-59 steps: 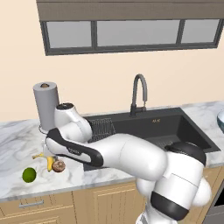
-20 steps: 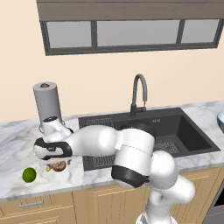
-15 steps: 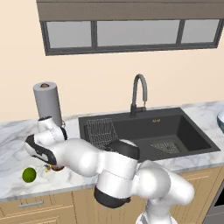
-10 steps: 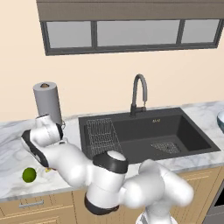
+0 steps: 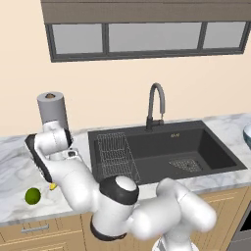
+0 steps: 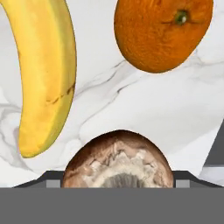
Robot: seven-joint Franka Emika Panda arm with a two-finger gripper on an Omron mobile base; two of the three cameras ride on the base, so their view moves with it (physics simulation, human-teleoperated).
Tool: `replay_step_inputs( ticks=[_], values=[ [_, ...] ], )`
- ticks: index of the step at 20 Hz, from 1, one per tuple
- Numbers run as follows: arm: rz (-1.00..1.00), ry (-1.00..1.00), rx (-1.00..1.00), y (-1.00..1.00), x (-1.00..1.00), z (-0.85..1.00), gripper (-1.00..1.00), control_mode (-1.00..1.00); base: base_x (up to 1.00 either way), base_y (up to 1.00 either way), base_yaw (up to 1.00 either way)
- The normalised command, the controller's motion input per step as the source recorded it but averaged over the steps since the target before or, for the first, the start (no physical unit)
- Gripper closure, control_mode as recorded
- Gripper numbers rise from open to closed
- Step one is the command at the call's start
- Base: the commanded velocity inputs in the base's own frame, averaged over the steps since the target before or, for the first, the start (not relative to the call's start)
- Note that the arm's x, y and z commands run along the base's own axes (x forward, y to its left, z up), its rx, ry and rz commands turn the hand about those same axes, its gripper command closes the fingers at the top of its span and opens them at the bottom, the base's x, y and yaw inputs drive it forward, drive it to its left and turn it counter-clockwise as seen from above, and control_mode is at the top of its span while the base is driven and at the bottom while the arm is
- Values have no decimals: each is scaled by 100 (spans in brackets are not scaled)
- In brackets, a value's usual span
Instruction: There is a mixed pile of frozen fruits and vegetables on the counter. Locate all the frozen vegetables and place the items in a bowl on the counter. Take all the frozen fruits and defrost them in a running sink.
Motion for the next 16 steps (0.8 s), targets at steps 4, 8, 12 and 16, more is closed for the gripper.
replay_step_inputs(
  ticks=[4, 8, 12, 16],
  values=[
    [0, -20, 27, -62, -32, 35, 100, -100, 0, 0, 0],
    [0, -25, 22, -76, -32, 21, 100, -100, 0, 0, 0],
    [2, -28, 10, -89, -39, 29, 100, -100, 0, 0, 0],
    [7, -18, 3, -74, -38, 56, 100, -100, 0, 0, 0]
  ],
)
